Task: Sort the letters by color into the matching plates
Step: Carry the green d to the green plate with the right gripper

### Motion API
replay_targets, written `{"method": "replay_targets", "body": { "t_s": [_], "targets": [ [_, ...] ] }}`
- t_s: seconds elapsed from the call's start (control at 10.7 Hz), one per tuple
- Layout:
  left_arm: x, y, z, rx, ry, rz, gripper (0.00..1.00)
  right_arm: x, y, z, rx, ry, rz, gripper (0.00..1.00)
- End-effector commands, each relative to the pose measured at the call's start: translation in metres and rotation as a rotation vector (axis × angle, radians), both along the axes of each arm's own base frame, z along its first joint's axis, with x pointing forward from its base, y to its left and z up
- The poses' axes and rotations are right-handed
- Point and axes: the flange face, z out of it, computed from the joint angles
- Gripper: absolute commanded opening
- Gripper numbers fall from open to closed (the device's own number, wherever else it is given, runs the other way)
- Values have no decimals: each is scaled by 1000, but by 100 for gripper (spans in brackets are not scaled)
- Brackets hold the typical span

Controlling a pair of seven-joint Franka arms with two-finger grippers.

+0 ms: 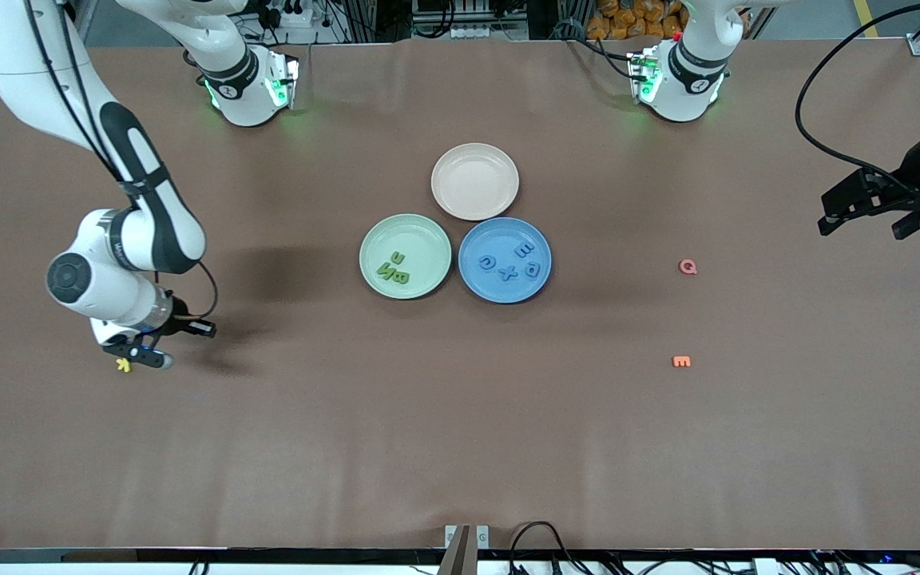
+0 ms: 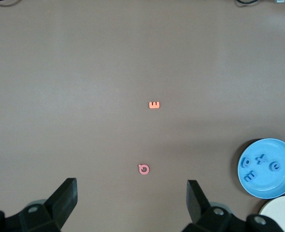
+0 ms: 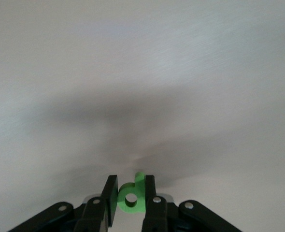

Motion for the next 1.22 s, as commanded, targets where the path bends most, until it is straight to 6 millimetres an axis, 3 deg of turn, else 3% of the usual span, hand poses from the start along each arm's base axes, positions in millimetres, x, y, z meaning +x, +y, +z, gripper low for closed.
{"method": "replay_targets", "body": {
  "t_s": [0.0,0.38,0.84,1.12],
  "targets": [
    [4,1,0,3,-5,-17,100,-8,66,25,-7,27,15,24],
    [4,0,1,3,-6,-19,100,-28,158,47,-12,41,178,24],
    [5,0,0,3,-5,-19,100,-70,269,42,-19,51,375,25],
    [5,0,0,3,-5,-19,100,-94,311,36,-23,61,454,25]
  ]
}}
